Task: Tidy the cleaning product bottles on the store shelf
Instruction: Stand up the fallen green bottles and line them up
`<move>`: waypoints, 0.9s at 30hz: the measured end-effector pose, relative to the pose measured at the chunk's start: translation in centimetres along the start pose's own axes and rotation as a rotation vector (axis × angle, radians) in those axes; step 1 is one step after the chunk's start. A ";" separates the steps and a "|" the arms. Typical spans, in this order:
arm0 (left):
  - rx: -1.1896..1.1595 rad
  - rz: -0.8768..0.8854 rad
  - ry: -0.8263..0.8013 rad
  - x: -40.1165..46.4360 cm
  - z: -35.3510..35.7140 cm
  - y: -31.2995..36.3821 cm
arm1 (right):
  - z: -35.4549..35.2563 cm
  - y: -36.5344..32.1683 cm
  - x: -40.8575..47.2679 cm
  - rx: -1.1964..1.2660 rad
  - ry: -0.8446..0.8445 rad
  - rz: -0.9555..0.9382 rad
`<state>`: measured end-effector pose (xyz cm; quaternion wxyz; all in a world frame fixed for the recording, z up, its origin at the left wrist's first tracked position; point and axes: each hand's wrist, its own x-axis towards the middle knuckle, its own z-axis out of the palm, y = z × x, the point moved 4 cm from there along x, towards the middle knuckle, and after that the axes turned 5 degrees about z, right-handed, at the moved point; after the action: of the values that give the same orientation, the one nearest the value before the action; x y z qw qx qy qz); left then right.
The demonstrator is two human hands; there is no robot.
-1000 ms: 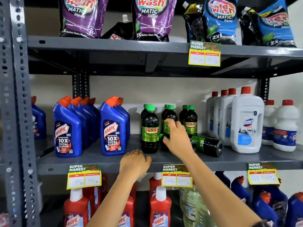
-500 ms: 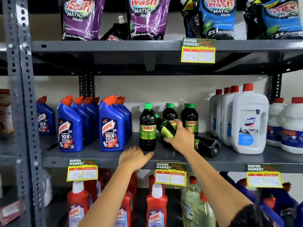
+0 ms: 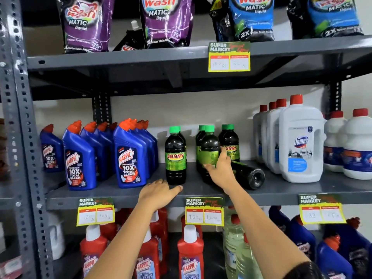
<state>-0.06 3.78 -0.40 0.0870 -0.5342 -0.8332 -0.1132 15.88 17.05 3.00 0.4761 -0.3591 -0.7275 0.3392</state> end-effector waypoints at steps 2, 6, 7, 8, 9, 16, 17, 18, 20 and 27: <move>0.005 -0.006 0.001 0.0 0.0 0.0 | -0.2 0.3 0.2 0.016 -0.018 0.037; -0.003 -0.012 0.010 0.0 0.0 0.1 | 0.5 0.5 0.6 0.065 -0.030 0.105; -0.004 -0.015 0.007 -0.1 0.1 0.1 | 0.6 0.8 0.8 0.063 -0.021 0.129; -0.001 -0.016 0.011 -0.1 0.3 0.0 | 0.6 1.1 1.1 0.074 -0.010 0.141; 0.001 -0.014 0.017 0.0 0.3 0.0 | 0.5 1.4 1.2 0.116 -0.009 0.158; 0.041 -0.022 0.004 -0.1 0.2 0.3 | 0.7 1.9 1.1 0.354 -0.189 0.175; 0.041 -0.023 0.005 -0.1 0.1 0.3 | 0.7 1.9 1.0 0.344 -0.179 0.165; 0.037 -0.022 0.007 -0.1 0.1 0.4 | 0.7 2.0 1.0 0.340 -0.165 0.163; 0.031 -0.022 0.006 -0.2 0.0 0.4 | 0.5 2.1 1.0 0.353 -0.147 0.169; 0.028 -0.017 0.020 -0.1 0.2 0.2 | 0.7 0.9 0.2 0.052 -0.124 0.120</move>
<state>0.11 3.83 -0.59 0.1017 -0.5247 -0.8383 -0.1075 15.32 17.61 2.11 0.4180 -0.3679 -0.7237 0.4077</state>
